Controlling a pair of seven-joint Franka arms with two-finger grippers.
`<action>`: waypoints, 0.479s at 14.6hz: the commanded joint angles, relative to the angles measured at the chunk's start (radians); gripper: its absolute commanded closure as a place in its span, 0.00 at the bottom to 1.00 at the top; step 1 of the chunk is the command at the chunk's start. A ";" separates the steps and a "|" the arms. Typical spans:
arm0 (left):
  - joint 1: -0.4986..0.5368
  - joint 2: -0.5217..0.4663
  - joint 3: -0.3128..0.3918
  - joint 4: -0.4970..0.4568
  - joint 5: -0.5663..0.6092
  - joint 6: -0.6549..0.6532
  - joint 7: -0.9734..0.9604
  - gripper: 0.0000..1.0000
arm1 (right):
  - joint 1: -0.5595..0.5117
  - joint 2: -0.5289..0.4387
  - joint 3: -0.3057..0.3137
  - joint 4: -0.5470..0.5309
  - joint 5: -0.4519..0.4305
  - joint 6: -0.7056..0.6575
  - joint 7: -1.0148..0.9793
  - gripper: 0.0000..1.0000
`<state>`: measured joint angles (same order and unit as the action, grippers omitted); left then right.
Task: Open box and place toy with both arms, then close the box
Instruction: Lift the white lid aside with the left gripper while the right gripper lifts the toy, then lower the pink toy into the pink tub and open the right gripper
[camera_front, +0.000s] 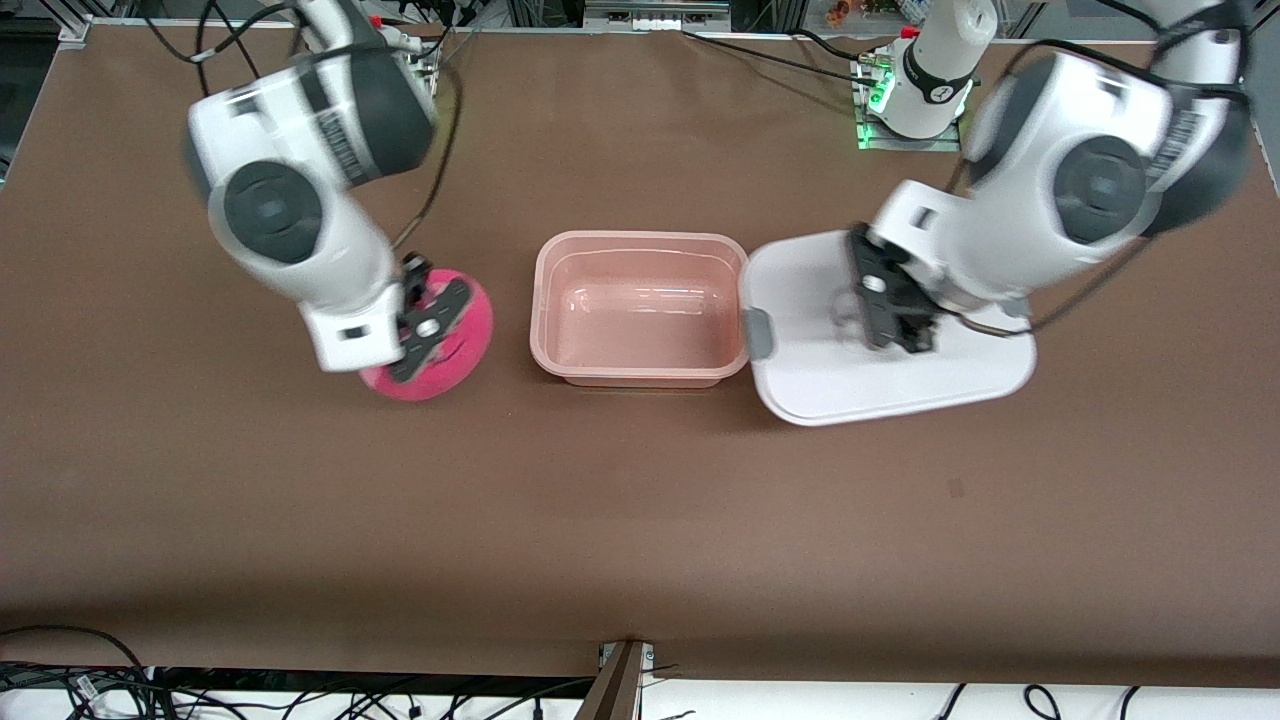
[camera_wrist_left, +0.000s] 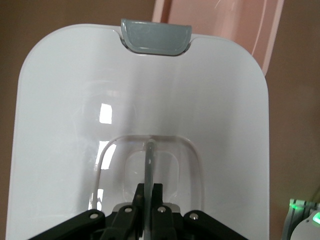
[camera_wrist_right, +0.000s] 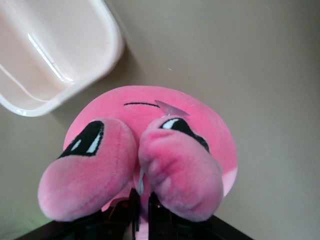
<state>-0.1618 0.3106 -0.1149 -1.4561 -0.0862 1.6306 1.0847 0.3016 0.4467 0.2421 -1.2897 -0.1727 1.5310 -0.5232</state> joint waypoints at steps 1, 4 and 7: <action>0.118 -0.011 -0.017 -0.007 0.009 -0.014 0.095 1.00 | 0.094 -0.010 -0.003 0.006 -0.037 -0.022 -0.032 1.00; 0.192 -0.001 -0.014 -0.012 0.013 -0.014 0.200 1.00 | 0.169 -0.005 -0.003 0.006 -0.045 -0.017 -0.029 1.00; 0.228 0.011 -0.016 -0.012 0.055 -0.012 0.267 1.00 | 0.209 0.021 -0.003 0.006 -0.077 -0.011 -0.032 1.00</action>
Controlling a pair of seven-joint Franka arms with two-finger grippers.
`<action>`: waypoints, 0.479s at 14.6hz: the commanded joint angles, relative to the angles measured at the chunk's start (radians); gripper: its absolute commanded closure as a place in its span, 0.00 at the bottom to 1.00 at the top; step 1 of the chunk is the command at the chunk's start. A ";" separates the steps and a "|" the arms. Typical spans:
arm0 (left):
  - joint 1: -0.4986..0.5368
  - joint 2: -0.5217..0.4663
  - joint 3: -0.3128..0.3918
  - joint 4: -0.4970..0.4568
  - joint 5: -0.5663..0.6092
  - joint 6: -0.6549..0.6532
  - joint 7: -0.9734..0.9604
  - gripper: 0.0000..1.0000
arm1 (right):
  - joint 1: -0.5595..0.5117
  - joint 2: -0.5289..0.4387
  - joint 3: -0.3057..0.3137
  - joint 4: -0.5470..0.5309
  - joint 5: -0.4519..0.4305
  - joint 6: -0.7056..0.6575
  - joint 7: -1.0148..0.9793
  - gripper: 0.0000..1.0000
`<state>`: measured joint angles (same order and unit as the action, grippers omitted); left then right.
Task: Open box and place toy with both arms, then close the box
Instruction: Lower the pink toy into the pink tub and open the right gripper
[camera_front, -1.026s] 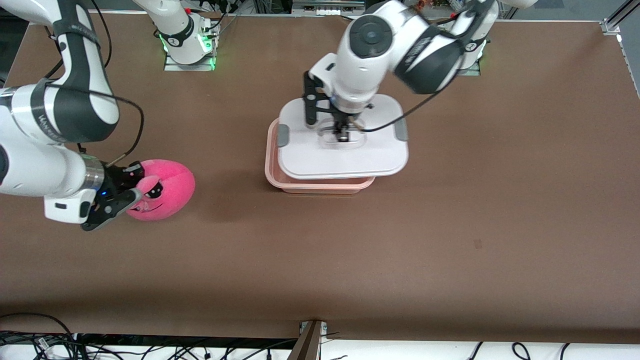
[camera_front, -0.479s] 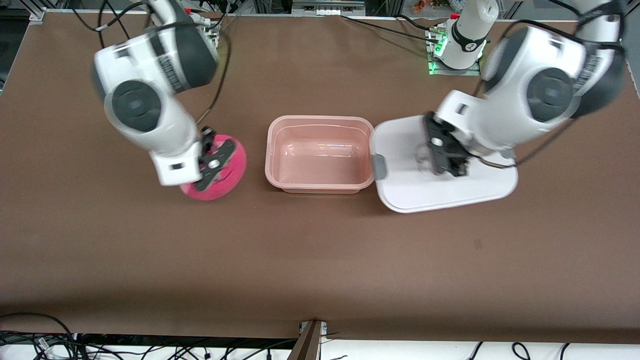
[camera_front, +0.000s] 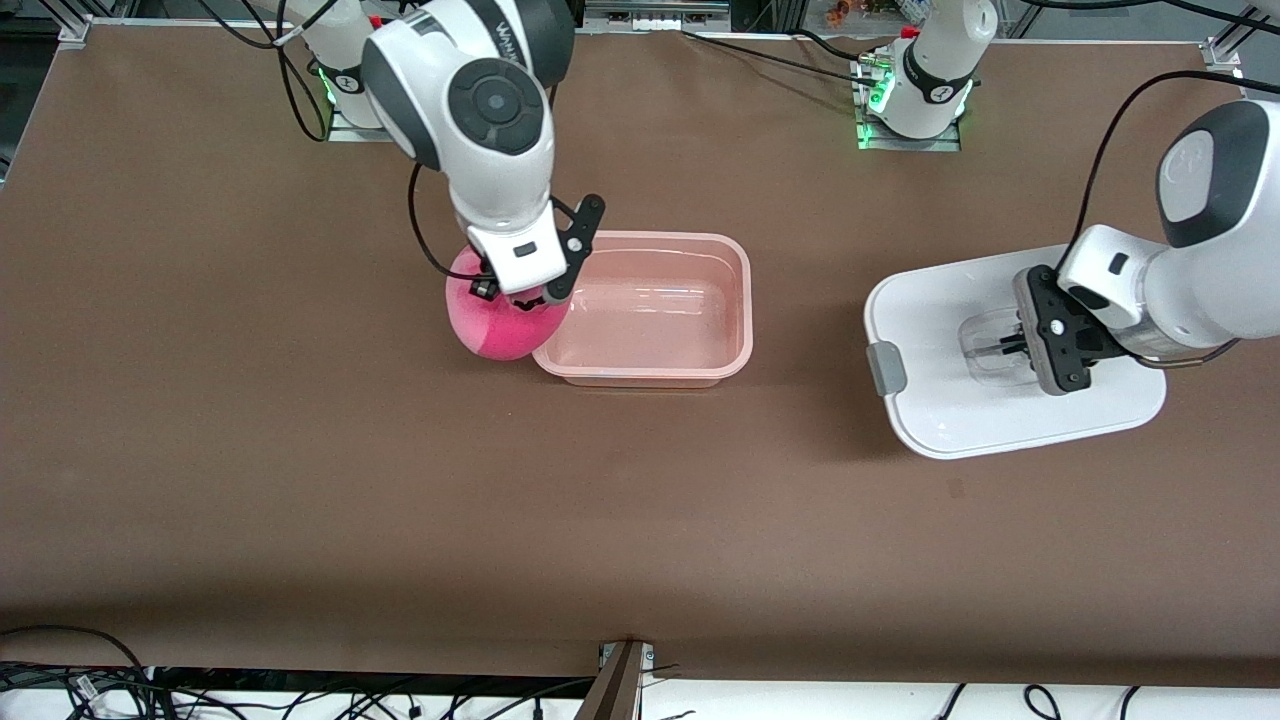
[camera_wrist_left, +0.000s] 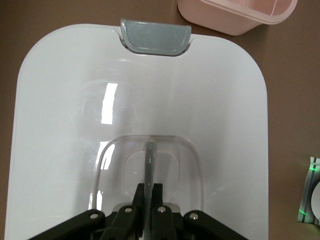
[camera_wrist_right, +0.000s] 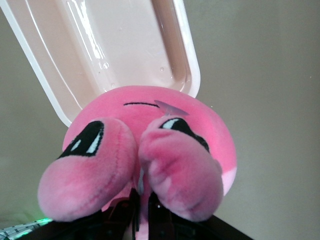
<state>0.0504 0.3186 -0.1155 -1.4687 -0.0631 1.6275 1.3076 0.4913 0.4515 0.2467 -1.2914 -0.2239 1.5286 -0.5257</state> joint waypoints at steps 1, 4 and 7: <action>0.023 0.005 -0.015 -0.001 0.032 -0.009 0.055 1.00 | 0.032 0.029 -0.007 0.006 -0.037 -0.008 -0.030 1.00; 0.026 0.014 -0.015 -0.002 0.031 -0.009 0.059 1.00 | 0.085 0.068 -0.007 0.007 -0.078 0.001 -0.020 1.00; 0.025 0.016 -0.015 -0.001 0.031 -0.009 0.059 1.00 | 0.110 0.094 -0.009 0.009 -0.080 0.048 0.013 1.00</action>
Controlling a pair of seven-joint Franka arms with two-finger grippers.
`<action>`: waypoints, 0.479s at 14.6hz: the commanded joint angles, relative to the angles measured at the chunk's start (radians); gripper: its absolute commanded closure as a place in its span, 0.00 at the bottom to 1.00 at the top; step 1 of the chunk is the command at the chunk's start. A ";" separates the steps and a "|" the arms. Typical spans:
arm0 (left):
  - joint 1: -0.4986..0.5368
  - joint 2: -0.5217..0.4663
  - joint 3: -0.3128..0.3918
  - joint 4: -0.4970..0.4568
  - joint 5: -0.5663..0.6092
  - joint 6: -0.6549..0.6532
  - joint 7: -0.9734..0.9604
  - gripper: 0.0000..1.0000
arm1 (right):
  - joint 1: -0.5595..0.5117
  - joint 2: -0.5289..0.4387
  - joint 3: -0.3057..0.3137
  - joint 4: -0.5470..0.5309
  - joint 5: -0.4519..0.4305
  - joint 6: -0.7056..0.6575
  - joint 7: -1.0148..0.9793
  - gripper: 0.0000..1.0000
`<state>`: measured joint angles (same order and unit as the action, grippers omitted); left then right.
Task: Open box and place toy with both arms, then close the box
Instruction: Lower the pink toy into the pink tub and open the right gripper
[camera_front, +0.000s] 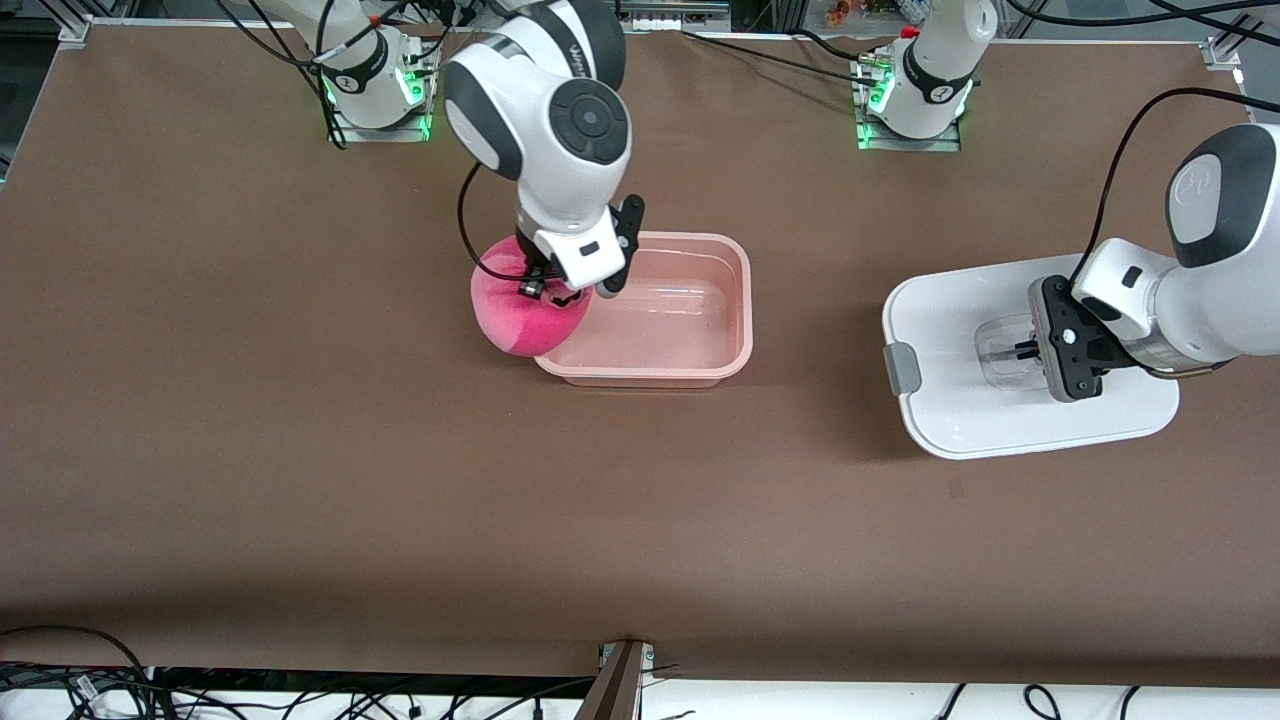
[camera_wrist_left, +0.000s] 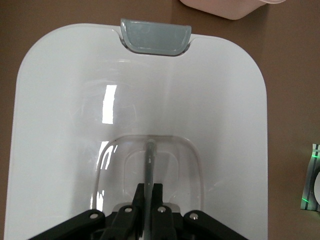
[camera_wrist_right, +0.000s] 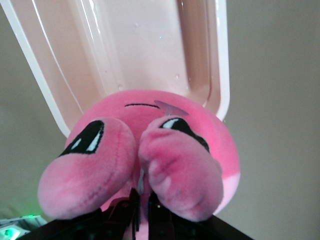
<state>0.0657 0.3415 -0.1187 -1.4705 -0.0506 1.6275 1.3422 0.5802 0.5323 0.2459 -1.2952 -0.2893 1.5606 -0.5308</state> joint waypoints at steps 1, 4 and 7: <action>0.008 -0.007 -0.012 0.001 0.018 -0.009 0.025 1.00 | 0.032 0.017 -0.008 0.011 -0.014 0.024 0.091 0.41; 0.008 -0.007 -0.013 0.001 0.018 -0.011 0.025 1.00 | 0.043 0.005 -0.008 0.017 -0.008 0.073 0.343 0.00; 0.008 -0.007 -0.013 0.001 0.017 -0.011 0.025 1.00 | 0.029 -0.012 -0.023 0.106 0.034 0.040 0.451 0.00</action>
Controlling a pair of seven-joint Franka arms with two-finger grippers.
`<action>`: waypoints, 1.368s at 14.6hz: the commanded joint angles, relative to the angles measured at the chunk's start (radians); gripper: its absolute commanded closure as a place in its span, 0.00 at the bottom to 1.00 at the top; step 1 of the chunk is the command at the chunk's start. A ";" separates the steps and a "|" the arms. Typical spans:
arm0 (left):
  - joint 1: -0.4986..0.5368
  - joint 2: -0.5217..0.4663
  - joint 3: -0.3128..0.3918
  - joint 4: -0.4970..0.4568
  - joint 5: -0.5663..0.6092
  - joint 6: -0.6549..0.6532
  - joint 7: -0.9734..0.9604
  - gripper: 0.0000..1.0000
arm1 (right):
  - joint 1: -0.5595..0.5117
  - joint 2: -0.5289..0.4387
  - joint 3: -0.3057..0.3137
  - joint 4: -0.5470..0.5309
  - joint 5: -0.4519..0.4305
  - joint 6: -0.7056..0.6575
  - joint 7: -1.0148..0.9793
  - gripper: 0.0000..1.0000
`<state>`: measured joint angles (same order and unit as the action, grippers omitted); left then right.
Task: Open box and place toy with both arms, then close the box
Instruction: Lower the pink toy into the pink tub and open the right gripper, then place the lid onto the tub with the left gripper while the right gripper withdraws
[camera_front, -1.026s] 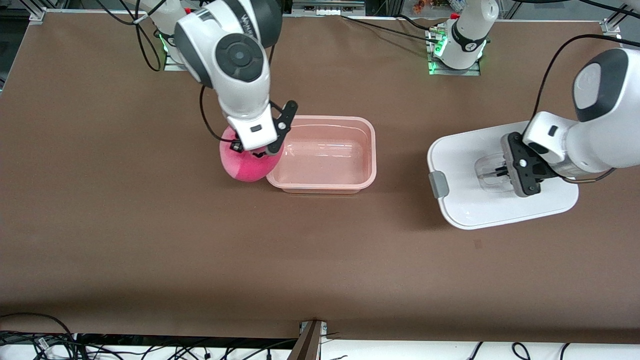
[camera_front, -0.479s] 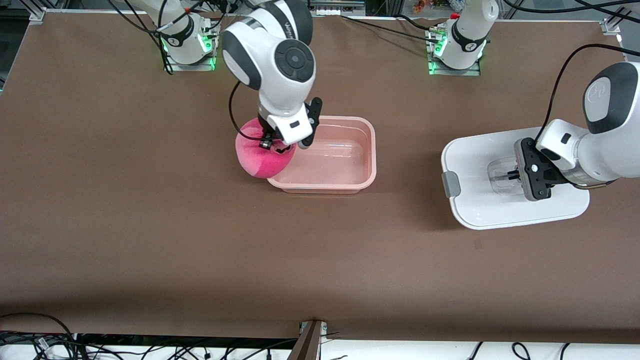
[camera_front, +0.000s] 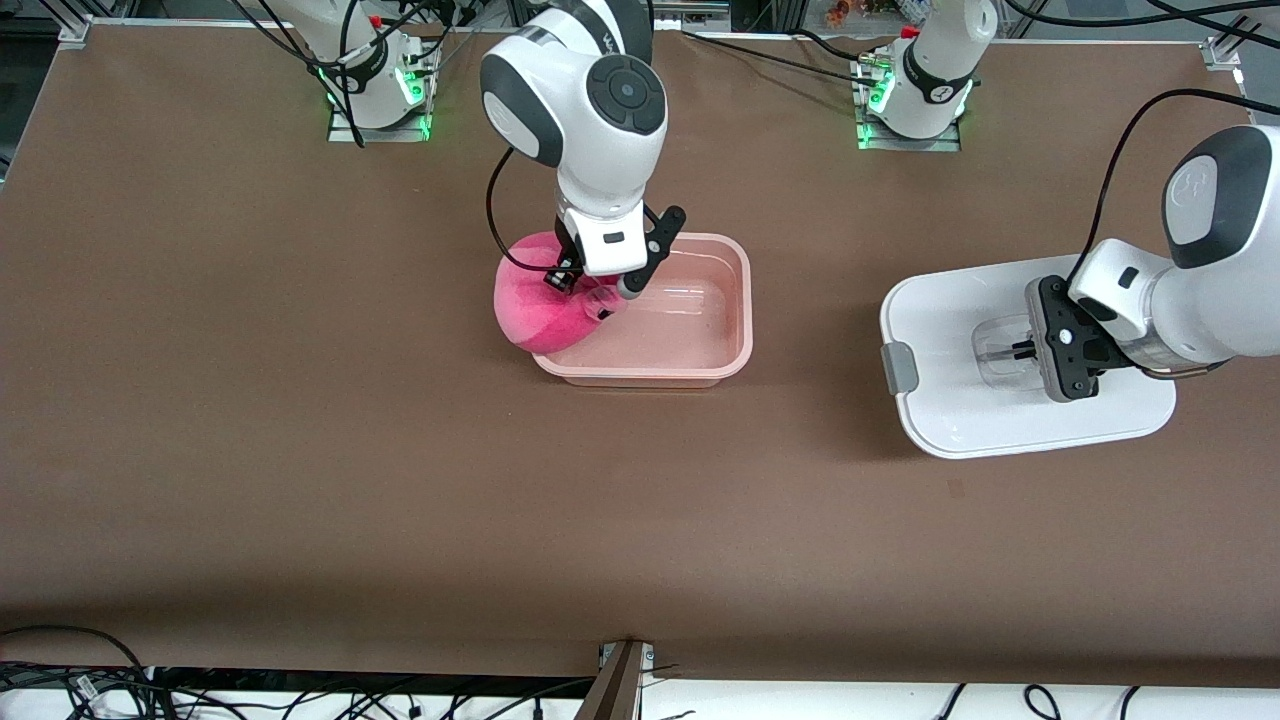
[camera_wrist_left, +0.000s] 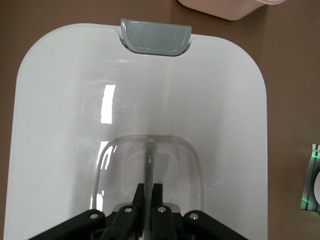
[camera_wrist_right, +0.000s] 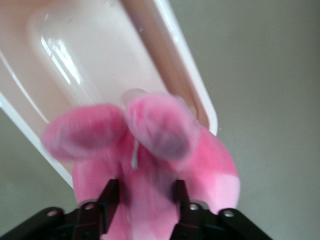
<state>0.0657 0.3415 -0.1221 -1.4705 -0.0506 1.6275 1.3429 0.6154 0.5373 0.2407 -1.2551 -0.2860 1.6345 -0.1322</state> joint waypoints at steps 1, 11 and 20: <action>0.008 -0.009 -0.010 0.003 0.015 -0.011 0.025 1.00 | -0.040 -0.037 -0.038 0.077 0.050 -0.057 0.052 0.00; -0.032 -0.019 -0.282 0.055 0.001 -0.052 -0.146 1.00 | -0.379 -0.134 -0.133 0.077 0.140 -0.188 0.049 0.00; -0.369 0.140 -0.310 0.058 0.012 0.202 -0.493 1.00 | -0.608 -0.210 -0.179 0.048 0.248 -0.220 0.046 0.00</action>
<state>-0.2894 0.4246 -0.4391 -1.4389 -0.0507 1.7679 0.8636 0.0138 0.3900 0.0728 -1.1750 -0.0672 1.4506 -0.0924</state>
